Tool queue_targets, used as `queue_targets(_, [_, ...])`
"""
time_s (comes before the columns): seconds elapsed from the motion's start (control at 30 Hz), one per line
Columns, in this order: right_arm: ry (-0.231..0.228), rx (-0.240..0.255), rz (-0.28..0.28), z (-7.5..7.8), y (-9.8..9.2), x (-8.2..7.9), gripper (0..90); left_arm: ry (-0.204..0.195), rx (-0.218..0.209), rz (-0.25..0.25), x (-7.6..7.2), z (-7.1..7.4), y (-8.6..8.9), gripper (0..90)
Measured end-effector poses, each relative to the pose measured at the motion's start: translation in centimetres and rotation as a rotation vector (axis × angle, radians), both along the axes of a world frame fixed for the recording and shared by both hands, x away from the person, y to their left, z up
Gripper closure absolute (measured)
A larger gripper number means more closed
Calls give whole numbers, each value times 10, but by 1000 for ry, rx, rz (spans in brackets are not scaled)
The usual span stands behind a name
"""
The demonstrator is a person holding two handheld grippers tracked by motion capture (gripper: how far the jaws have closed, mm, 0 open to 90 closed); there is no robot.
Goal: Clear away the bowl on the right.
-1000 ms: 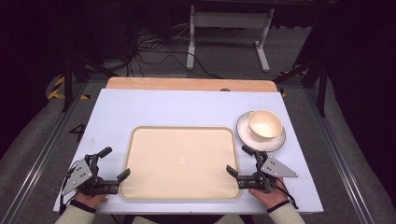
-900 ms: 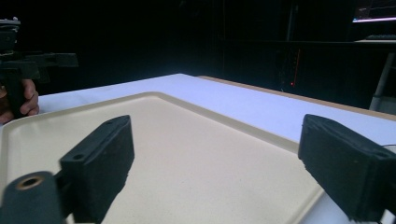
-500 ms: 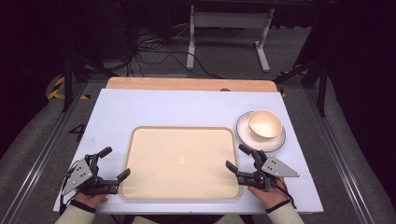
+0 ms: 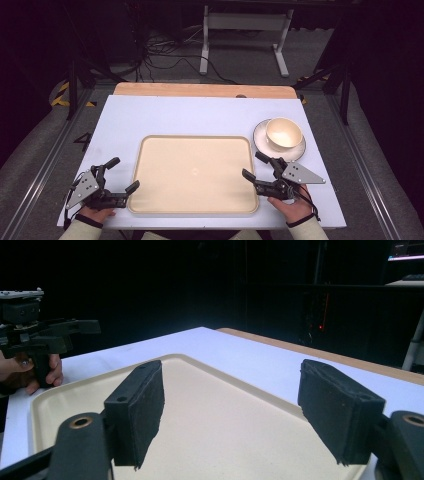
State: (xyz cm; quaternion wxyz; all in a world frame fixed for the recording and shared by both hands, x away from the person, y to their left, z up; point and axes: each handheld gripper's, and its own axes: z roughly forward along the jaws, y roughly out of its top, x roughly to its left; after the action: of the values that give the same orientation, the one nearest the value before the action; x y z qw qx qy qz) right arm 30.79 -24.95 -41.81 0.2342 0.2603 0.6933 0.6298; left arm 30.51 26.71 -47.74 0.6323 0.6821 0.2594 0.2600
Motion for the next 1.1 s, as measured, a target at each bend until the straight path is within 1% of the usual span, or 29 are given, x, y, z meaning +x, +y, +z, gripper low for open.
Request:
queue_targets(0.07, [-7,-6,3,6,2,-1,279,0,0,0,0,0,0,3])
queue_targets(0.17, [-5,-5,7,13,4,-3,298,0,-1,0,0,0,0,3])
queue_targets(0.4, [-21,-18,10,25,9,-4,331,0,0,0,0,0,0,3])
queue_targets(0.5, [-28,-1,19,28,11,-4,338,-1,0,0,0,0,0,2])
queue_targets(0.63, [-37,4,22,30,11,-4,346,0,0,0,0,0,0,3])
queue_targets(0.67, [-57,19,28,30,12,-3,354,0,0,0,0,0,0,3])
queue_targets(0.7, [-57,19,28,30,12,-3,354,0,0,0,0,0,0,2])
queue_targets(0.73, [-92,40,32,32,12,-3,365,0,0,0,0,0,0,2])
queue_targets(0.77, [-106,56,39,32,12,-3,370,0,0,0,0,0,0,3])
queue_targets(0.83, [-113,76,46,33,11,-2,389,0,0,0,0,0,0,2])
queue_targets(0.93, [-120,73,42,34,11,-1,404,0,-1,0,0,0,0,2])
queue_targets(0.97, [-115,74,48,35,10,-1,418,0,0,0,0,0,0,2])
queue_targets(1.0, [-115,62,47,36,10,-1,434,0,-1,0,0,0,0,2])
queue_targets(1.03, [-99,45,42,38,9,-1,442,0,0,0,0,0,0,3])
queue_targets(1.07, [-99,45,42,38,9,-1,442,0,0,0,0,0,0,2])
queue_targets(1.1, [-86,27,32,41,9,-1,448,0,-1,0,0,0,0,2])
